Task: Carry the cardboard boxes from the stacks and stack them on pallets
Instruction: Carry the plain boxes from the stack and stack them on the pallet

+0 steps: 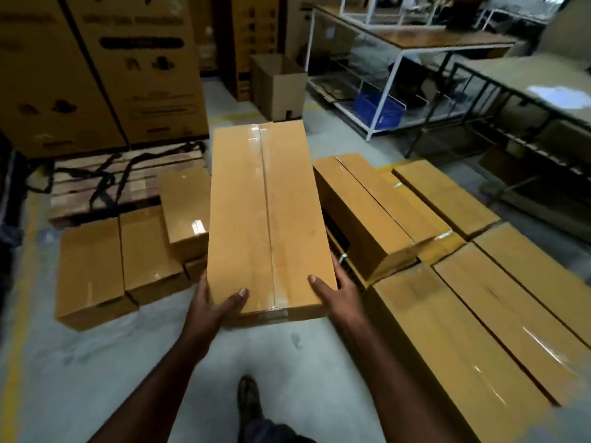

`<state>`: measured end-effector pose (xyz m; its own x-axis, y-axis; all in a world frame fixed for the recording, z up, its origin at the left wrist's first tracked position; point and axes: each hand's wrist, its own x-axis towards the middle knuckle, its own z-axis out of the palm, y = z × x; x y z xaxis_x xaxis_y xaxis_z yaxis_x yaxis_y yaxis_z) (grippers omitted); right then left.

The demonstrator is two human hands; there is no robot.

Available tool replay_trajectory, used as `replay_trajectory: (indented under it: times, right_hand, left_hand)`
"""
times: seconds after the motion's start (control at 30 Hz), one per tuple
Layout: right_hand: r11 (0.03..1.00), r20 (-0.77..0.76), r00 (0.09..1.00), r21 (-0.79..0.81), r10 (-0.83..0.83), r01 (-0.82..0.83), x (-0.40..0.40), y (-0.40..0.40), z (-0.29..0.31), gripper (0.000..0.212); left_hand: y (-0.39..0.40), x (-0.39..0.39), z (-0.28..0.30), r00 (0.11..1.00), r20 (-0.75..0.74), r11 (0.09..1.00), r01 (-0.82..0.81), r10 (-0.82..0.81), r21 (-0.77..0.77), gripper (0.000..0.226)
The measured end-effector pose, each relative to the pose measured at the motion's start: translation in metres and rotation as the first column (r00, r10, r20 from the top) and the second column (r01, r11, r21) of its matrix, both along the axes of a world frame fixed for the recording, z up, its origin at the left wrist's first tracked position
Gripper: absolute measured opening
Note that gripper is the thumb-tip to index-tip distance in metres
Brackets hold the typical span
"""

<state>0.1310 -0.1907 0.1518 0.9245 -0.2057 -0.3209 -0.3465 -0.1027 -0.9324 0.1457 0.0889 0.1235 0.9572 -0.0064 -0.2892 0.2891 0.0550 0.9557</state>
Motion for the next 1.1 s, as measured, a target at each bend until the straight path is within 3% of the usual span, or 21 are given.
replay_trajectory:
  times: [0.17,0.27,0.33,0.57,0.9,1.1]
  right_hand:
    - [0.998,-0.024,0.999,-0.064,0.024,-0.025,-0.083,-0.069,0.009,0.076]
    - [0.993,-0.008,1.0,-0.114,0.023,-0.024,-0.117,-0.114,0.025,0.078]
    - [0.989,-0.003,1.0,-0.146,0.022,-0.022,-0.131,-0.148,0.029,0.08]
    - [0.984,0.056,0.998,-0.179,0.024,-0.014,-0.187,-0.317,0.036,0.073]
    - [0.981,0.02,0.996,-0.174,0.09,-0.085,-0.197,-0.498,0.044,0.075]
    - [0.978,0.026,0.999,-0.209,-0.024,0.029,-0.182,-0.591,0.034,0.073]
  left_hand:
    - [-0.064,-0.079,-0.003,1.0,-0.013,1.0,0.026,-0.026,0.0,0.106]
    - [-0.114,-0.116,0.007,1.0,-0.022,1.0,0.013,-0.013,0.0,0.093]
    - [-0.147,-0.132,0.01,1.0,0.001,1.0,0.024,-0.024,0.014,0.096]
    - [-0.312,-0.177,0.011,0.996,0.07,0.998,0.049,-0.052,0.044,0.095]
    - [-0.49,-0.205,0.02,0.998,0.068,0.998,0.004,-0.009,0.066,0.098]
    - [-0.589,-0.177,0.003,0.992,0.095,0.994,0.082,-0.088,0.066,0.085]
